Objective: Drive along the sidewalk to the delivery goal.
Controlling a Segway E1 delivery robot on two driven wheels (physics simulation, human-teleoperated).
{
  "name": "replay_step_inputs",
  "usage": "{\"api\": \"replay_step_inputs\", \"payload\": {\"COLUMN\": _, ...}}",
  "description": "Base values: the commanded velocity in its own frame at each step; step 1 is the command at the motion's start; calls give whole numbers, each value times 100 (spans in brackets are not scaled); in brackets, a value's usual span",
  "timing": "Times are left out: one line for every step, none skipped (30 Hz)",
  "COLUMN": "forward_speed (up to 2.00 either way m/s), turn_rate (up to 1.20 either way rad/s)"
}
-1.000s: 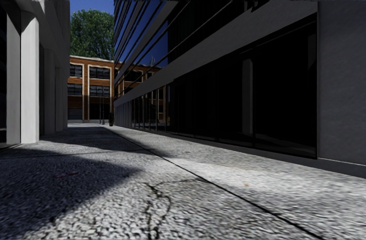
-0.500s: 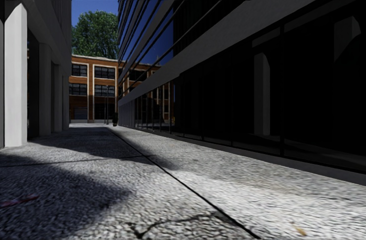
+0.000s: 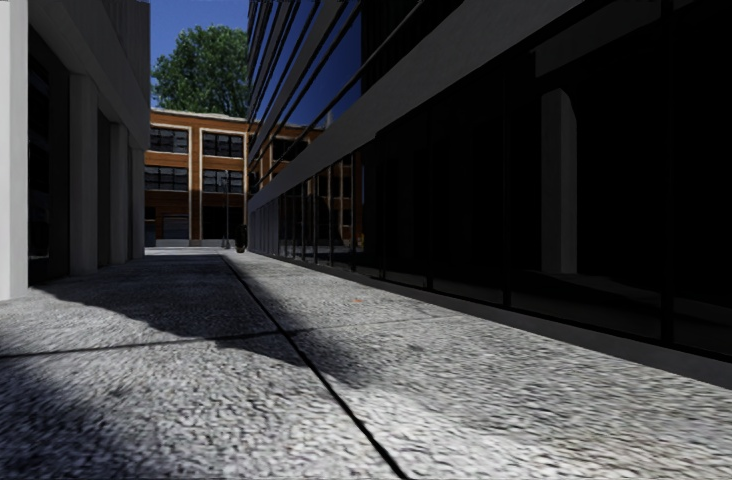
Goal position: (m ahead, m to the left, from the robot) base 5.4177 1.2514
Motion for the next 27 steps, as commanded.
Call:
{"api": "replay_step_inputs", "payload": {"forward_speed": 190, "turn_rate": 39}}
{"api": "replay_step_inputs", "payload": {"forward_speed": 190, "turn_rate": 39}}
{"api": "replay_step_inputs", "payload": {"forward_speed": 190, "turn_rate": 39}}
{"api": "replay_step_inputs", "payload": {"forward_speed": 190, "turn_rate": 38}}
{"api": "replay_step_inputs", "payload": {"forward_speed": 190, "turn_rate": 37}}
{"api": "replay_step_inputs", "payload": {"forward_speed": 190, "turn_rate": 37}}
{"api": "replay_step_inputs", "payload": {"forward_speed": 190, "turn_rate": 36}}
{"api": "replay_step_inputs", "payload": {"forward_speed": 190, "turn_rate": 36}}
{"api": "replay_step_inputs", "payload": {"forward_speed": 190, "turn_rate": 36}}
{"api": "replay_step_inputs", "payload": {"forward_speed": 190, "turn_rate": 36}}
{"api": "replay_step_inputs", "payload": {"forward_speed": 190, "turn_rate": 36}}
{"api": "replay_step_inputs", "payload": {"forward_speed": 190, "turn_rate": 36}}
{"api": "replay_step_inputs", "payload": {"forward_speed": 190, "turn_rate": 36}}
{"api": "replay_step_inputs", "payload": {"forward_speed": 190, "turn_rate": 36}}
{"api": "replay_step_inputs", "payload": {"forward_speed": 190, "turn_rate": 36}}
{"api": "replay_step_inputs", "payload": {"forward_speed": 190, "turn_rate": 36}}
{"api": "replay_step_inputs", "payload": {"forward_speed": 190, "turn_rate": 36}}
{"api": "replay_step_inputs", "payload": {"forward_speed": 190, "turn_rate": 36}}
{"api": "replay_step_inputs", "payload": {"forward_speed": 190, "turn_rate": 36}}
{"api": "replay_step_inputs", "payload": {"forward_speed": 190, "turn_rate": 36}}
{"api": "replay_step_inputs", "payload": {"forward_speed": 190, "turn_rate": 36}}
{"api": "replay_step_inputs", "payload": {"forward_speed": 190, "turn_rate": 36}}
{"api": "replay_step_inputs", "payload": {"forward_speed": 190, "turn_rate": 36}}
{"api": "replay_step_inputs", "payload": {"forward_speed": 190, "turn_rate": 36}}
{"api": "replay_step_inputs", "payload": {"forward_speed": 190, "turn_rate": 36}}
{"api": "replay_step_inputs", "payload": {"forward_speed": 190, "turn_rate": 36}}
{"api": "replay_step_inputs", "payload": {"forward_speed": 190, "turn_rate": 36}}
